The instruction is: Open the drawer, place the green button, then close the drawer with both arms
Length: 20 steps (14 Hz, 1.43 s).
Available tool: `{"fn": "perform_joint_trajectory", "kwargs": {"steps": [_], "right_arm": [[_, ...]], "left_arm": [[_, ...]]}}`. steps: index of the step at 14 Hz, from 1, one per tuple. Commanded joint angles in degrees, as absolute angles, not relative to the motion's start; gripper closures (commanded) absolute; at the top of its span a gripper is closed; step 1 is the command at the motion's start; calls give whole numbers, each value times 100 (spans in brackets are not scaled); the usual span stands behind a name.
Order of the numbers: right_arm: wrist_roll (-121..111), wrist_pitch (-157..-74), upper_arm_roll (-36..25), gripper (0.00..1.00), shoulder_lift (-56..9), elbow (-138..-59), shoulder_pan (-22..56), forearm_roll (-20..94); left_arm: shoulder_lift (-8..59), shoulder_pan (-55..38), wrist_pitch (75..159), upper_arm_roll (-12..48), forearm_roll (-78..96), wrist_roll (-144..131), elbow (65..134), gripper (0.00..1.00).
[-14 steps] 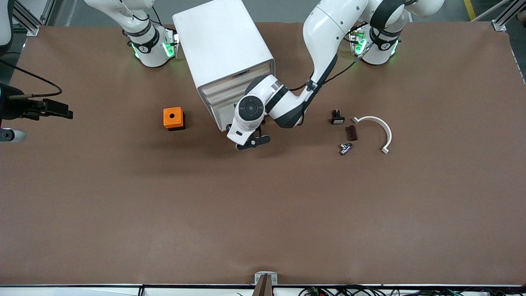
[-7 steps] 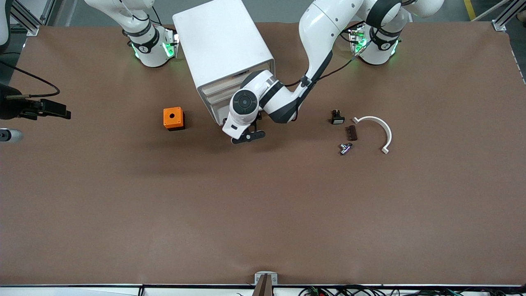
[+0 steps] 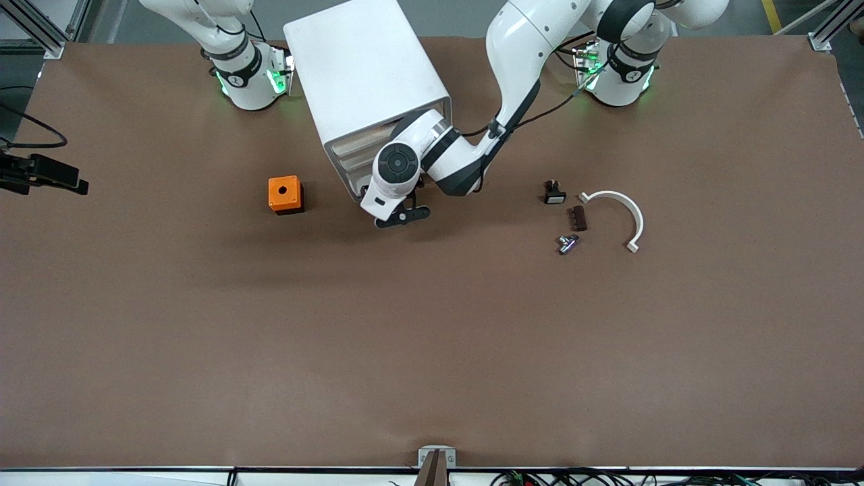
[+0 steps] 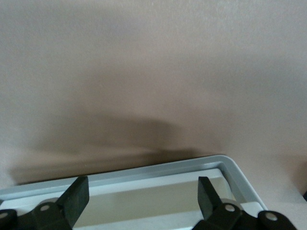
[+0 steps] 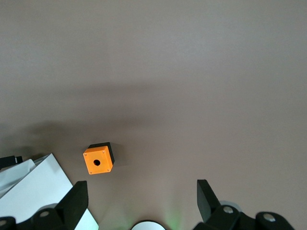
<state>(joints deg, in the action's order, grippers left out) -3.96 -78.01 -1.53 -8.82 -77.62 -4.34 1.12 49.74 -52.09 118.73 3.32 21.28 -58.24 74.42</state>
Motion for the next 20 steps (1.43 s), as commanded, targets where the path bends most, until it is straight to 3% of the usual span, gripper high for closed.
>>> {"fn": "perform_joint_trajectory", "kwargs": {"steps": [1, 8, 15, 20], "right_arm": [[-334, -7699, -79, 0, -809, -7699, -519, 62], [-396, -7497, -9, 0, -431, -7620, -317, -518], [-308, -7269, -70, 0, -273, -7638, -422, -221], [-308, -7365, -62, 0, 70, -8059, -457, -141]], "left_arm": [[4878, -5291, 11848, 351, 2294, -5845, 7523, 0], [4895, -5344, 11848, 378, 2646, -5854, 7532, 0], [4904, -5317, 11848, 369, 2646, -5854, 7532, 0], [4852, -5239, 11848, 352, 2637, -5854, 7524, 0]]}}
